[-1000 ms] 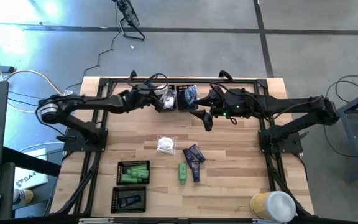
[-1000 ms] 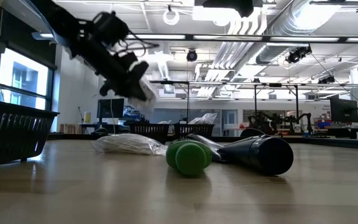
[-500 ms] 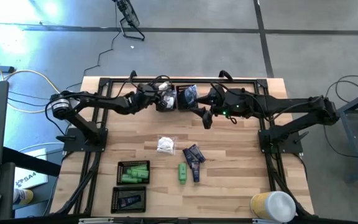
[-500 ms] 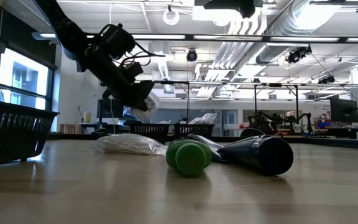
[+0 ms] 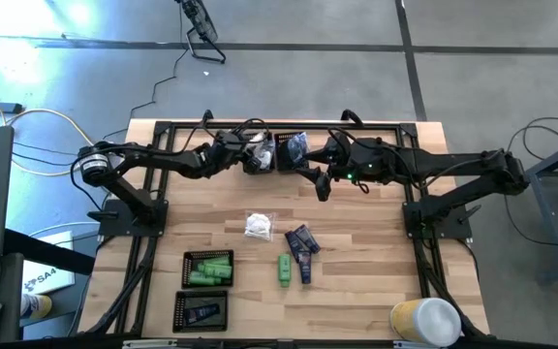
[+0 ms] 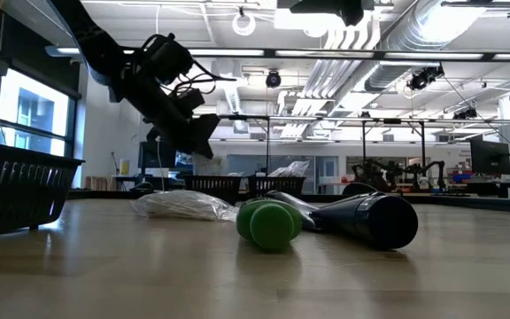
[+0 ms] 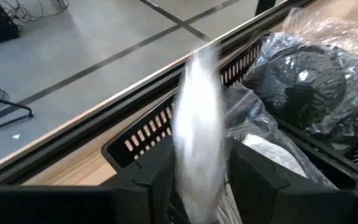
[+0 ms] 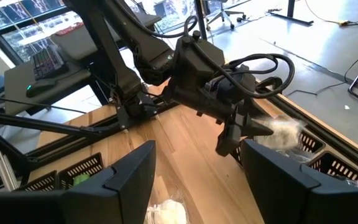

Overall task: Pick & Place Travel size toiletries
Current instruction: Put the white cotton pack into the top middle basket

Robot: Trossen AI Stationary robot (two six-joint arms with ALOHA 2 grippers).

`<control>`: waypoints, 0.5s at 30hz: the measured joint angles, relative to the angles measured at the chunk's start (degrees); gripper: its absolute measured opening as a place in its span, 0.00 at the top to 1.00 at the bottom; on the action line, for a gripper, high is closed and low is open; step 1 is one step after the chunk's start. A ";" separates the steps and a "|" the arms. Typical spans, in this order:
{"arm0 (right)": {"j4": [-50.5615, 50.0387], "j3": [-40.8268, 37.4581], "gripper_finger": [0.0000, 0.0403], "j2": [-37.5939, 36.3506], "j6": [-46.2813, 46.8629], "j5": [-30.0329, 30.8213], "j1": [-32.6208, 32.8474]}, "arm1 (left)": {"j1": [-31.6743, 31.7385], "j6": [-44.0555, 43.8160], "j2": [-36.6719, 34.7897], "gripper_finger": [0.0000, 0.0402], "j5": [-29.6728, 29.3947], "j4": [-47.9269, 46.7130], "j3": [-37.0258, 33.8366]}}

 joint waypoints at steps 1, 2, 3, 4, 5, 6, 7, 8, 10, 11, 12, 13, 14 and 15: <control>0.00 0.00 0.44 0.00 0.00 0.00 0.00 | 0.00 -0.01 0.00 0.63 -0.09 0.01 0.00; 0.00 0.00 0.44 0.00 0.00 0.00 0.00 | 0.00 -0.01 0.00 0.62 -0.23 0.07 0.00; 0.00 0.00 0.44 0.00 -0.02 0.00 0.00 | 0.00 -0.01 0.00 0.61 -0.27 0.10 0.00; 0.00 0.00 0.44 0.00 -0.02 0.02 0.00 | 0.00 -0.01 0.00 0.59 -0.29 0.06 0.00; 0.00 0.00 0.44 0.00 -0.02 0.00 0.00 | 0.00 -0.01 0.00 0.59 -0.30 0.06 0.00; 0.00 0.00 0.44 0.00 -0.01 0.00 0.00 | 0.00 -0.03 0.00 0.58 -0.31 0.09 0.00; 0.00 0.00 0.44 0.00 0.02 0.00 0.00 | 0.00 -0.02 0.00 0.58 -0.29 0.12 0.00; 0.00 0.00 0.44 0.00 0.02 0.00 0.00 | 0.00 -0.03 0.00 0.58 -0.20 0.12 0.00; 0.00 0.00 0.44 0.00 0.00 0.00 0.00 | 0.00 -0.03 -0.07 0.57 0.64 0.12 0.00; 0.00 0.00 0.44 0.00 0.00 0.00 0.00 | -0.02 -0.03 -0.11 0.57 0.85 0.17 0.00; 0.00 0.00 0.44 0.00 0.00 0.00 0.00 | -0.02 -0.03 -0.17 0.57 1.03 0.21 0.00; 0.00 0.00 0.44 0.00 0.00 0.00 0.00 | -0.02 -0.03 -0.30 0.57 1.18 0.14 0.00; 0.00 0.00 0.44 0.00 0.00 0.00 0.00 | -0.02 -0.03 -0.57 0.57 1.40 0.02 0.00; 0.00 0.00 0.44 0.00 0.00 0.00 0.00 | -0.02 -0.03 -0.76 0.57 1.45 0.21 0.00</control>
